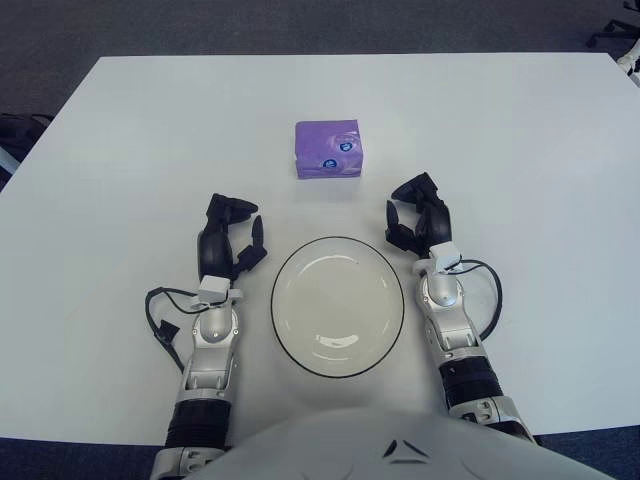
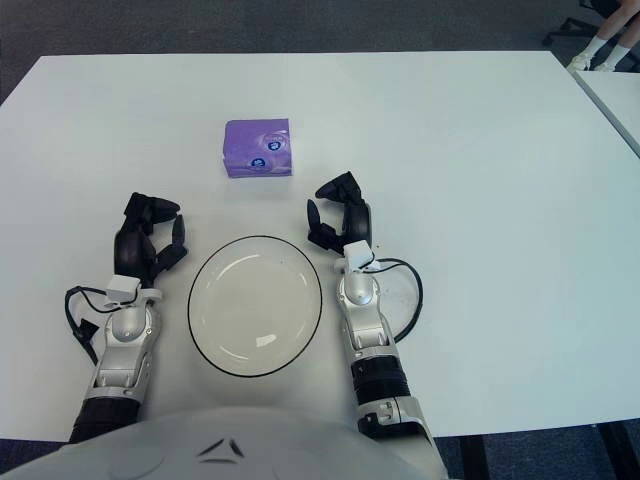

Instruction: Put the tissue paper into the plate.

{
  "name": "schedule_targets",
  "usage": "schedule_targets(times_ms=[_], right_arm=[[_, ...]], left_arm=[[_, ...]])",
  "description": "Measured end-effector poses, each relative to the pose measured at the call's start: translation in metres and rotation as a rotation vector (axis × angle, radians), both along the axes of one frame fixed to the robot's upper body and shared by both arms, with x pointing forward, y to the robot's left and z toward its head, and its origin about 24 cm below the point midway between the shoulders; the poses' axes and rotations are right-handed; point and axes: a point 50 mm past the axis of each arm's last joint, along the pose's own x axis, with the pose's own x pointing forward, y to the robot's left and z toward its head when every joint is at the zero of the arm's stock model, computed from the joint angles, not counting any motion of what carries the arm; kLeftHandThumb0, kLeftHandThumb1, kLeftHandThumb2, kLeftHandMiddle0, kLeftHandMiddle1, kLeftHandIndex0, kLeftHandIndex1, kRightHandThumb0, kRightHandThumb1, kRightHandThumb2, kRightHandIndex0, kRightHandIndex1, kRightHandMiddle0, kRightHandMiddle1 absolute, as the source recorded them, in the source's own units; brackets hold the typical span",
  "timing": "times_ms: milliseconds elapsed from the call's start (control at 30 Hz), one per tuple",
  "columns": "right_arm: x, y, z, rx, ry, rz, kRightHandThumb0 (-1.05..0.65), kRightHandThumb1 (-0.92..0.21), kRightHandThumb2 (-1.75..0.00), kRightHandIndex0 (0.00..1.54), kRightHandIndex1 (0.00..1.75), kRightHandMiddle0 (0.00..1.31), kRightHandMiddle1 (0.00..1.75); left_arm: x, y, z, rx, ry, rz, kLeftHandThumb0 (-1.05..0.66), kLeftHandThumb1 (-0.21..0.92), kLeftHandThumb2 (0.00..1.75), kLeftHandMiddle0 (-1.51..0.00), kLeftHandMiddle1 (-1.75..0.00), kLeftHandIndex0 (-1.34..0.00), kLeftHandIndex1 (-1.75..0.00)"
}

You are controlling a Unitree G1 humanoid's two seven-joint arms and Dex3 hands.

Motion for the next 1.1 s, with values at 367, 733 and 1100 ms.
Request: schedule_targets(times_ms=[367, 733, 1100], right_arm=[[0.0, 0.0, -0.0001, 0.0, 0.0, 0.0, -0.4, -0.61, -0.95, 0.62, 1.53, 0.38, 1.75], [0.0, 0.0, -0.0001, 0.001, 0.0, 0.0, -0.39, -0.62, -0.94, 0.61, 1.53, 0.38, 1.75], [-0.0033, -0.0073, 0.0042, -0.086, -0.017, 0.002, -0.4, -0.59, -0.98, 0.63, 1.51, 0.4, 1.75]], left_arm=[[0.0, 0.0003, 0.0, 0.002, 0.0, 0.0, -0.38, 0.7, 0.84, -0.55, -1.72, -0.33, -1.75], [0.0, 0.0004, 0.0, 0.0, 0.0, 0.0, -0.38, 0.69, 0.85, -0.55, -1.69, -0.33, -1.75], [-0.0001, 0.0002, 0.0002, -0.005, -0.005, 0.0, -0.38, 0.69, 0.85, -0.55, -1.7, -0.33, -1.75]])
